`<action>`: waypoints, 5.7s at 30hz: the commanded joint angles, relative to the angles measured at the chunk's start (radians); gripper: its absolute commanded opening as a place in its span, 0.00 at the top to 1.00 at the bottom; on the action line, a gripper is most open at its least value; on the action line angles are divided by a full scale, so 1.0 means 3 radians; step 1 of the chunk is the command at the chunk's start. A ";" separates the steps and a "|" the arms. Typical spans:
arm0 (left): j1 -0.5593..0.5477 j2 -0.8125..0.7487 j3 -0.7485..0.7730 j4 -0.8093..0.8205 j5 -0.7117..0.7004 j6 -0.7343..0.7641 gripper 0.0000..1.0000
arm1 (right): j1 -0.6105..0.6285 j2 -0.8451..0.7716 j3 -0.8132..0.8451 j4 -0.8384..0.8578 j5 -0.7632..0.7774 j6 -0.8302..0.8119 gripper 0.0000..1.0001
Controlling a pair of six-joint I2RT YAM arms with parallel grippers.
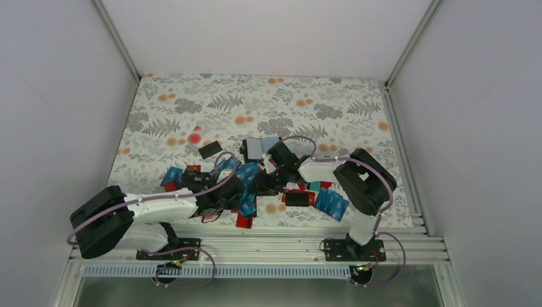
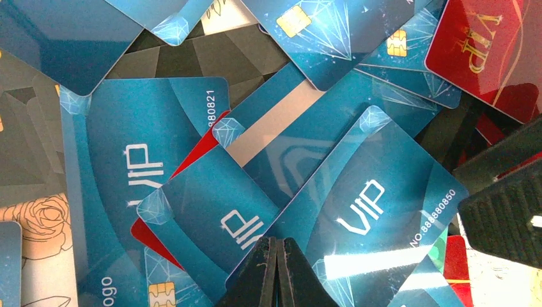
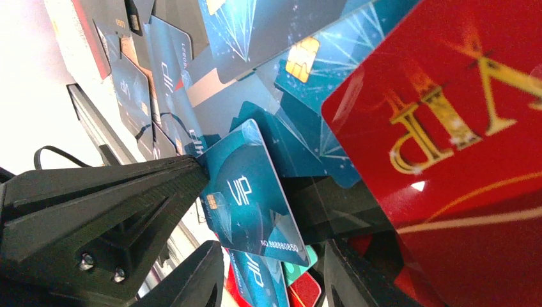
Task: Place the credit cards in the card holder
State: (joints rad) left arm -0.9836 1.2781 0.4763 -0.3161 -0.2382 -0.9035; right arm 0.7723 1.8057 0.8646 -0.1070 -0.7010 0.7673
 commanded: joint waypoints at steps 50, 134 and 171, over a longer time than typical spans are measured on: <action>0.0073 -0.0868 0.2064 -0.1680 0.0402 0.1246 0.58 | -0.0243 -0.1380 0.0263 -0.0141 -0.0484 -0.1683 0.96; 0.1171 0.1162 0.2556 -0.0190 0.1387 0.1431 0.98 | -0.1254 -0.0594 0.0989 -0.0423 0.1251 -0.0950 0.51; 0.1709 0.2190 0.2531 -0.0055 0.2261 0.1104 0.98 | -0.1343 0.0758 0.1269 -0.0441 0.1014 -0.1108 0.84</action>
State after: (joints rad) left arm -0.4770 1.9125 1.2201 -0.3096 0.4225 -0.5694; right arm 0.3744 2.0087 1.2198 -0.2352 -0.3893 0.4435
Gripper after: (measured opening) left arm 0.026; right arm 0.160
